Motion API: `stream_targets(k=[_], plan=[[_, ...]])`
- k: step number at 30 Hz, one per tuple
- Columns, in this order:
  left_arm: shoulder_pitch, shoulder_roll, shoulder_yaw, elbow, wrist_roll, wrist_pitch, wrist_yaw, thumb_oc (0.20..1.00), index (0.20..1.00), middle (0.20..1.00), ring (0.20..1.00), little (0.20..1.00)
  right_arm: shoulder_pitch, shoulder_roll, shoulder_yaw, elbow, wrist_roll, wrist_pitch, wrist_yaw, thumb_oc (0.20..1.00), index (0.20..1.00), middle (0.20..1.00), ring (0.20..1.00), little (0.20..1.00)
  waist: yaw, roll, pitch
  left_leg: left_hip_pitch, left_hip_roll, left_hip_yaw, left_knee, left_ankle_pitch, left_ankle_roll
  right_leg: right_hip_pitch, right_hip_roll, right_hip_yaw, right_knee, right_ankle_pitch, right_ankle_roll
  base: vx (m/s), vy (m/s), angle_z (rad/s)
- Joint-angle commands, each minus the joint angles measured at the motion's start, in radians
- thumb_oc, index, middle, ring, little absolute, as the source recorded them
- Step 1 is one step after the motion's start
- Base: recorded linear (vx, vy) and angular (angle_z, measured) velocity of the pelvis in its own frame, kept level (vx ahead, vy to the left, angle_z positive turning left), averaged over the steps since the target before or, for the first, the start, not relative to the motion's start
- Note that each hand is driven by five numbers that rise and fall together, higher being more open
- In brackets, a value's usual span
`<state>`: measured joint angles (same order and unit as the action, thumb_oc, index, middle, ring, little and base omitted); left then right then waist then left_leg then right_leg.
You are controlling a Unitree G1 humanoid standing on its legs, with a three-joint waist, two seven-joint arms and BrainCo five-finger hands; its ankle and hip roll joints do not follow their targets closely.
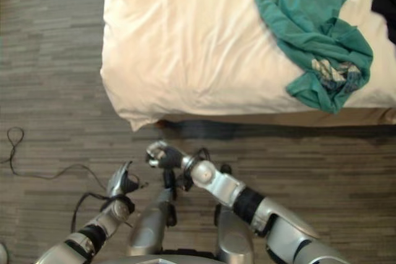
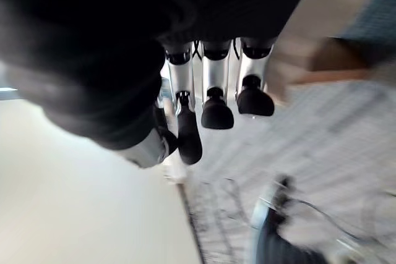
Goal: Tidy up the quilt and then pick up the clothes from the bed and put them into the laundry hamper.
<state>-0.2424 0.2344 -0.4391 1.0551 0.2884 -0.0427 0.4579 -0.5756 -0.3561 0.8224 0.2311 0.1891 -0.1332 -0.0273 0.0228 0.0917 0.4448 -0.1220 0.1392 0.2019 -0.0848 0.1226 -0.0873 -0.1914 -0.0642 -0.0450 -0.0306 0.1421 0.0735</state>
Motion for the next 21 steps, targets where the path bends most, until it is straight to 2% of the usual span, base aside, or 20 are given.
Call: stream_targets(k=[1, 3, 6, 8, 9, 10, 12, 15, 17, 18, 20, 21], plan=[[0.011, 0.050, -0.013, 0.053, 0.022, -0.027, 0.037, 1.000, 1.000, 1.000, 1.000, 1.000, -0.241, -0.067, -0.147, -0.190, -0.193, -0.119, -0.161, 0.200, 0.200, 0.200, 0.200, 0.200, -0.002, -0.064, -0.009, 0.005, 0.009, 0.043, 0.051, -0.096, -0.033, -0.055, -0.076, 0.063, 0.129, -0.212, 0.075, -0.09, -0.025, -0.33], [-0.028, 0.053, -0.032, 0.062, 0.026, -0.023, 0.035, 1.000, 1.000, 1.000, 1.000, 1.000, -0.373, -0.119, -0.183, -0.149, -0.304, -0.100, -0.257, 0.200, 0.200, 0.200, 0.200, 0.200, -0.007, -0.059, 0.019, -0.041, 0.016, 0.046, 0.076, -0.091, -0.039, -0.102, -0.076, 0.070, 0.140, -0.205, 0.073, -0.09, -0.040, -0.37], [-0.093, 0.037, -0.036, 0.077, 0.013, -0.025, 0.030, 1.000, 1.000, 1.000, 1.000, 1.000, -0.447, -0.168, -0.202, 0.005, -0.375, -0.058, -0.339, 0.200, 0.200, 0.200, 0.200, 0.200, -0.021, -0.058, 0.029, -0.075, 0.023, 0.063, 0.084, -0.085, -0.045, -0.141, -0.074, 0.073, 0.142, -0.195, 0.076, -0.04, -0.005, -0.12], [-0.118, 0.035, -0.042, 0.081, 0.014, -0.022, 0.032, 1.000, 1.000, 1.000, 1.000, 1.000, -0.453, -0.181, -0.201, 0.163, -0.403, -0.022, -0.369, 0.200, 0.200, 0.200, 0.200, 0.200, -0.027, -0.054, 0.041, -0.089, 0.024, 0.065, 0.093, -0.087, -0.045, -0.150, -0.073, 0.072, 0.144, -0.196, 0.078, 0.00, 0.000, 0.00], [-0.119, 0.035, -0.041, 0.081, 0.014, -0.022, 0.032, 1.000, 1.000, 1.000, 1.000, 1.000, -0.455, -0.181, -0.200, 0.165, -0.403, -0.023, -0.370, 0.200, 0.200, 0.200, 0.200, 0.200, -0.027, -0.054, 0.039, -0.093, 0.025, 0.066, 0.093, -0.084, -0.045, -0.153, -0.072, 0.073, 0.142, -0.192, 0.077, 0.00, 0.000, 0.00], [-0.125, 0.036, -0.042, 0.080, 0.005, -0.021, 0.034, 1.000, 1.000, 1.000, 1.000, 1.000, -0.448, -0.190, -0.218, 0.247, -0.371, -0.010, -0.379, 0.200, 0.200, 0.200, 0.200, 0.200, -0.030, -0.052, 0.043, -0.102, 0.025, 0.066, 0.102, -0.085, -0.045, -0.160, -0.071, 0.074, 0.144, -0.191, 0.077, -0.03, -0.002, -0.07], [-0.129, 0.043, -0.035, 0.071, -0.012, -0.012, 0.014, 1.000, 1.000, 1.000, 1.000, 1.000, -0.314, -0.159, -0.281, 0.450, -0.279, 0.031, -0.372, 0.200, 0.200, 0.200, 0.200, 0.200, -0.040, -0.049, 0.052, -0.108, 0.022, 0.063, 0.136, -0.099, -0.040, -0.162, -0.066, 0.077, 0.174, -0.202, 0.073, -0.04, 0.010, -0.08], [-0.096, 0.014, -0.035, 0.130, 0.010, 0.017, 0.011, 1.000, 1.000, 1.000, 1.000, 1.000, -0.116, -0.085, -0.300, 0.622, -0.318, 0.062, -0.346, 0.200, 0.200, 0.200, 0.200, 0.200, -0.054, -0.063, 0.047, -0.102, 0.021, 0.057, 0.180, -0.132, -0.036, -0.152, -0.066, 0.083, 0.199, -0.215, 0.069, 0.01, 0.020, 0.02], [-0.091, 0.014, -0.033, 0.124, 0.037, 0.033, 0.003, 1.000, 1.000, 1.000, 1.000, 1.000, 0.055, -0.075, -0.366, 0.702, -0.315, 0.084, -0.330, 0.200, 0.200, 0.200, 0.200, 0.200, -0.070, -0.071, 0.037, -0.089, 0.020, 0.058, 0.200, -0.155, -0.033, -0.137, -0.067, 0.087, 0.206, -0.222, 0.068, 0.07, 0.067, -0.08], [-0.089, 0.011, -0.038, 0.100, 0.068, 0.038, -0.007, 1.000, 1.000, 1.000, 1.000, 1.000, 0.234, -0.057, -0.461, 0.811, -0.286, 0.097, -0.300, 0.200, 0.200, 0.200, 0.200, 0.200, -0.100, -0.086, 0.022, -0.050, 0.015, 0.066, 0.200, -0.175, -0.029, -0.096, -0.069, 0.090, 0.199, -0.224, 0.073, 0.08, 0.066, -0.02], [-0.086, 0.015, -0.041, 0.090, 0.079, 0.037, -0.013, 1.000, 1.000, 1.000, 1.000, 1.000, 0.302, -0.051, -0.497, 0.847, -0.278, 0.103, -0.290, 0.200, 0.200, 0.200, 0.200, 0.200, -0.110, -0.090, 0.008, -0.033, 0.012, 0.069, 0.192, -0.178, -0.026, -0.082, -0.071, 0.092, 0.190, -0.220, 0.074, 0.10, 0.048, 0.00], [-0.092, 0.019, -0.055, 0.083, 0.101, 0.036, -0.027, 1.000, 1.000, 1.000, 1.000, 1.000, 0.388, -0.048, -0.550, 0.910, -0.257, 0.114, -0.268, 0.200, 0.200, 0.200, 0.200, 0.200, -0.136, -0.097, -0.013, 0.002, 0.008, 0.078, 0.171, -0.178, -0.028, -0.053, -0.072, 0.093, 0.178, -0.221, 0.081, 0.14, 0.034, -0.21]])
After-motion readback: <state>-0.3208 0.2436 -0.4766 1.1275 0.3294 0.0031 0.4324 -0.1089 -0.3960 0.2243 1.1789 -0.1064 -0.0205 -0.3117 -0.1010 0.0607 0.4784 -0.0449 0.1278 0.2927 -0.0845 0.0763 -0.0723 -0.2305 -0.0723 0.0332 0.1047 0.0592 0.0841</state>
